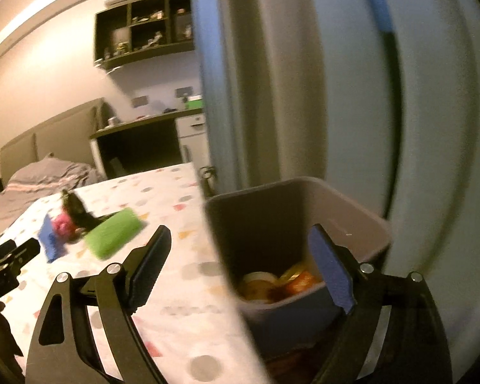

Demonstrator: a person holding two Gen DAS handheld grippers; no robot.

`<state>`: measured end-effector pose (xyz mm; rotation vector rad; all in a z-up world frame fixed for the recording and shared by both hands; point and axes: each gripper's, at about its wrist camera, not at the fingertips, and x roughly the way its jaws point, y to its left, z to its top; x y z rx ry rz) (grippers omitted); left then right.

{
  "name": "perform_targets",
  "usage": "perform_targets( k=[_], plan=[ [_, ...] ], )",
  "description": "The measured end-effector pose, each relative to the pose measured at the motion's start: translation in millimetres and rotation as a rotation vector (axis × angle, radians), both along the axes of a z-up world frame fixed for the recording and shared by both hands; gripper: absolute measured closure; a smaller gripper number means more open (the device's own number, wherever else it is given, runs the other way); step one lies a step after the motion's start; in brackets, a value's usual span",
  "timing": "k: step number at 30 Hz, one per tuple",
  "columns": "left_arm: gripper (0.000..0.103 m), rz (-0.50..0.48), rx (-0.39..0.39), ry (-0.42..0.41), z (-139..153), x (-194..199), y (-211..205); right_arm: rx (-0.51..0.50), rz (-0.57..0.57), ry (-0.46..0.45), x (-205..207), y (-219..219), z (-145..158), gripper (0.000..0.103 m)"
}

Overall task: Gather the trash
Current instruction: 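Move both open grippers back toward the foam nets and bags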

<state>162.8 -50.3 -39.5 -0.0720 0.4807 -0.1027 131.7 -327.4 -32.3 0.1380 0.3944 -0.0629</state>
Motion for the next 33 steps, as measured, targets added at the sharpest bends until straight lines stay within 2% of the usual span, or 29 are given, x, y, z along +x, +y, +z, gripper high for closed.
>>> perform_targets(
  k=[6,15,27,33],
  plan=[
    [0.012,0.089,0.006,-0.009,1,-6,47,0.007,0.096,0.011,10,39,1,0.018],
    [0.012,0.210,0.001,-0.022,2,-1,98,-0.045,0.206,0.030,31,101,-2,0.018],
    [0.012,0.358,-0.049,-0.058,16,36,143,-0.074,0.324,0.052,86,179,-7,0.019],
    [0.012,0.345,-0.069,-0.033,2,60,149,-0.066,0.364,0.110,126,206,-20,0.031]
  ],
)
